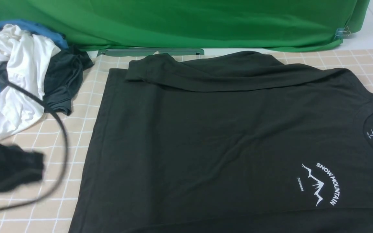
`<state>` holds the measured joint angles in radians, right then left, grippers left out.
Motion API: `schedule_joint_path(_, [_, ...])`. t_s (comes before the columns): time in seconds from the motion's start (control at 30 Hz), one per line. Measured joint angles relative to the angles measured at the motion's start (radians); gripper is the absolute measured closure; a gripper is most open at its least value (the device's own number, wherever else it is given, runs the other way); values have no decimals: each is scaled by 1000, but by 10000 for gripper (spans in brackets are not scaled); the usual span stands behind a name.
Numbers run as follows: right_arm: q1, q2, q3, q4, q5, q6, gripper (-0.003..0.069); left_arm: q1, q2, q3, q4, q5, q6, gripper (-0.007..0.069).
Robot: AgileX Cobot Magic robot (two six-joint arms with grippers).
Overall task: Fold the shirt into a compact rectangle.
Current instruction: 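Grasp the left edge of the dark T-shirt lying flat on the table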
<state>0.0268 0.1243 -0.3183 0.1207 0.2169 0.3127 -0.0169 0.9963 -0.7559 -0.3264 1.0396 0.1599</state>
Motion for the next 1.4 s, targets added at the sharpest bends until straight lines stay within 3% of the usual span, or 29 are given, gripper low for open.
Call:
schedule_joint_path(0.13, [15,242,-247,1,347,-157,620,-175,111,90,30,-15,-13,609])
schedule_joint_path(0.17, [16,255,-256,3,378,-169,620,-175,116,94,33,-15,-18,609])
schedule_joint_path(0.23, [19,386,-342,12,507,-254,620,-288,169,127,82,-41,-60,609])
schedule_joint_path(0.33, [19,528,-388,73,598,-365,620,-405,230,136,151,-108,-128,604])
schedule_joint_path(0.47, [19,621,-393,184,620,-456,620,-460,274,136,176,-218,-144,570])
schedule_joint_path(0.57, [19,664,-393,263,623,-513,620,-466,307,136,194,-252,-151,486])
schedule_joint_path(0.63, [19,679,-393,289,619,-534,620,-466,339,136,208,-252,-152,360])
schedule_joint_path(0.67, [19,680,-393,291,619,-538,620,-466,343,136,209,-252,-152,350])
schedule_joint_path(0.8, [19,680,-393,300,599,-556,620,-467,384,136,200,-251,-137,190])
schedule_joint_path(0.9, [19,680,-393,303,594,-564,620,-467,413,136,183,-248,-134,151])
schedule_joint_path(1.03, [19,680,-393,303,592,-573,620,-467,452,136,175,-244,-133,161])
schedule_joint_path(1.13, [19,680,-393,303,589,-577,620,-467,480,136,159,-226,-132,218])
schedule_joint_path(1.2, [19,680,-393,303,588,-578,620,-467,491,136,150,-219,-131,279])
schedule_joint_path(1.33, [19,680,-393,303,586,-583,617,-469,498,136,140,-208,-123,535])
schedule_joint_path(1.4, [19,680,-393,303,585,-597,615,-469,498,131,140,-201,-113,573])
